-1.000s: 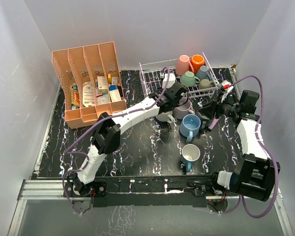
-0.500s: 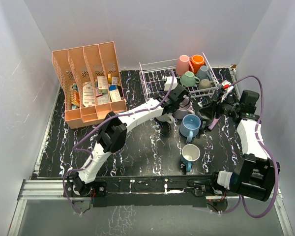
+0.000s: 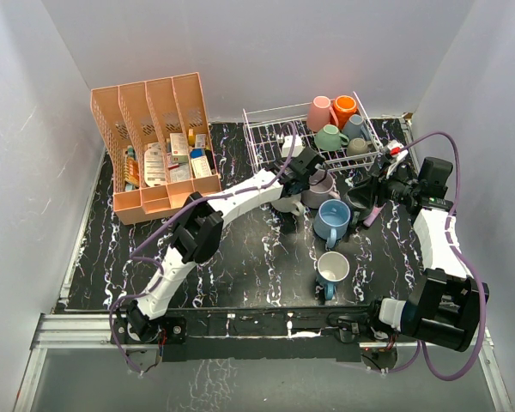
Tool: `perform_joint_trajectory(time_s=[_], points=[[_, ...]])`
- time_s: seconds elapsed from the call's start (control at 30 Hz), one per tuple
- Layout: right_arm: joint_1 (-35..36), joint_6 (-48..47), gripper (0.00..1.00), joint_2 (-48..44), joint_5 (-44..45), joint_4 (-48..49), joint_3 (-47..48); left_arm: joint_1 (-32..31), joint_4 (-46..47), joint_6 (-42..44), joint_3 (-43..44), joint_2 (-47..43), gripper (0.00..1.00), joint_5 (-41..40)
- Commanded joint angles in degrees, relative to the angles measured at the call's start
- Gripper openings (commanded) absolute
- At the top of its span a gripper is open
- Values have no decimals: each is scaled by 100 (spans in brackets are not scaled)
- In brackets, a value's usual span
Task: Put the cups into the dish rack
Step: Pick up the cup at the center of the board.
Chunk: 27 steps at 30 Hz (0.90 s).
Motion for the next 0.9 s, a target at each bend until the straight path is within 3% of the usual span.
perform_joint_trajectory(time_s=[0.0,0.33,0.53,0.87], points=[[-37,-4,45,-175,0,179,76,75,-136,-316,34,90,38,160],[-37,1,45,-181,-8,197,58,130,-90,-517,-152,42,30,290],[-37,-2,45,-166,-5,222,44,129,125,-513,-515,-334,0,263],[-37,23,45,-112,-129,251,14,131,782,-857,-1820,-1690,0,532]])
